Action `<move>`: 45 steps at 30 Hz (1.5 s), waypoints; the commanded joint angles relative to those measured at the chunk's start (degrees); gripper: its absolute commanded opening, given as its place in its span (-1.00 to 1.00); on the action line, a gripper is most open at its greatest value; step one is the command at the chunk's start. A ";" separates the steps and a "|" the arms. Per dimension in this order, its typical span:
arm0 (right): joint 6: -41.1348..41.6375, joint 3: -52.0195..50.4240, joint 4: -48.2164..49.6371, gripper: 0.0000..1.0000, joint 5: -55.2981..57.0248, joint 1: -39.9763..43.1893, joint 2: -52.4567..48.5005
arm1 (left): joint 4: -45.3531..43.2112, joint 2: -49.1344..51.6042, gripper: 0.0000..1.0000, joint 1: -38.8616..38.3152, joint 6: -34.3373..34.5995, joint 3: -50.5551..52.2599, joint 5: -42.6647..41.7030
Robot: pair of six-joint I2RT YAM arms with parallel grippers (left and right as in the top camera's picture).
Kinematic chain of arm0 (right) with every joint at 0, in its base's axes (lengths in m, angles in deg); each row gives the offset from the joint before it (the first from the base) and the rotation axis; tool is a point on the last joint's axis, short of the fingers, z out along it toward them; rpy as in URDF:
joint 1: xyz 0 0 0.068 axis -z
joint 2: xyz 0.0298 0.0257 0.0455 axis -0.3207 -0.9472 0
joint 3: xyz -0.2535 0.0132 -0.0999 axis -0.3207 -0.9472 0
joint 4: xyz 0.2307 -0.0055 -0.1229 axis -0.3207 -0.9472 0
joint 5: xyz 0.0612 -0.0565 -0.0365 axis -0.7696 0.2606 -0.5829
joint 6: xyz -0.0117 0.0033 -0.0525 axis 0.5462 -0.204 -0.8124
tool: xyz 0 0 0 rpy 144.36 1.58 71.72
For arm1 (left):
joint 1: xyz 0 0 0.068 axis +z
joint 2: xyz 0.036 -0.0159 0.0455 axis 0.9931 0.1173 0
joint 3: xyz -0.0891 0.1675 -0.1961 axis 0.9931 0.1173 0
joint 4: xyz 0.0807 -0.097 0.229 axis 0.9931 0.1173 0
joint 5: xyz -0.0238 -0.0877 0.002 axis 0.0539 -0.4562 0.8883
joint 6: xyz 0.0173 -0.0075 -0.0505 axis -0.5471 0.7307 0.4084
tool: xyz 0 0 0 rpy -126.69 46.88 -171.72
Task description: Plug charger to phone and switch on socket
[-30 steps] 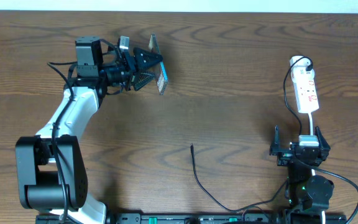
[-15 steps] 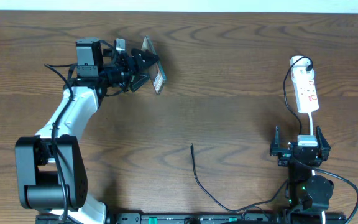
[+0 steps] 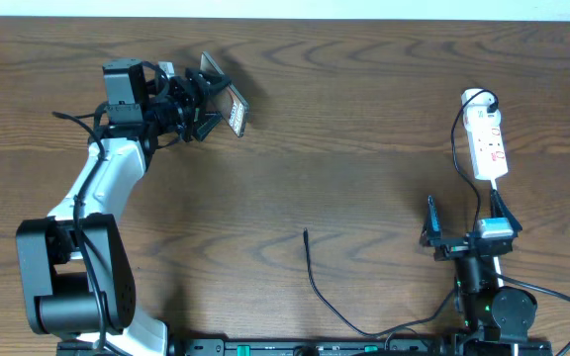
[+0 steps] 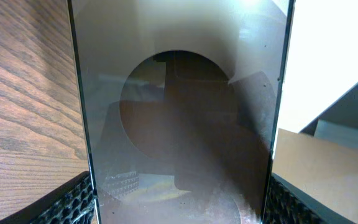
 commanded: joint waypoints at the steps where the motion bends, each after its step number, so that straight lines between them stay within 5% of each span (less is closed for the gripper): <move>1: 8.59 2.19 0.50 0.99 -4.00 -0.28 -1.18 | -0.52 -1.25 -0.86 0.15 3.19 0.13 1.90; 9: 9.73 15.34 -1.64 0.99 -12.61 -0.28 -19.30 | -0.52 -1.25 -0.86 0.15 5.31 0.13 4.17; 19: 17.16 40.00 -1.68 0.99 -43.63 -1.97 -60.33 | -1.38 -1.25 -0.86 0.07 10.27 0.13 8.22; 25: 17.11 49.18 1.88 0.98 -48.39 -9.79 -77.07 | -4.09 -1.25 -0.86 -0.50 14.23 0.13 10.14; 32: 17.07 50.60 16.26 0.99 -49.09 -17.62 -87.03 | -4.37 -1.25 -0.85 -2.73 15.50 0.13 10.16; 41: 17.16 50.60 16.63 0.99 -45.24 -22.99 -91.25 | -4.39 -1.25 -0.86 -7.98 15.52 0.13 12.11; 45: 19.61 50.60 17.09 0.83 -40.33 -23.61 -91.25 | -4.42 -1.25 -0.85 -10.16 15.54 0.13 13.05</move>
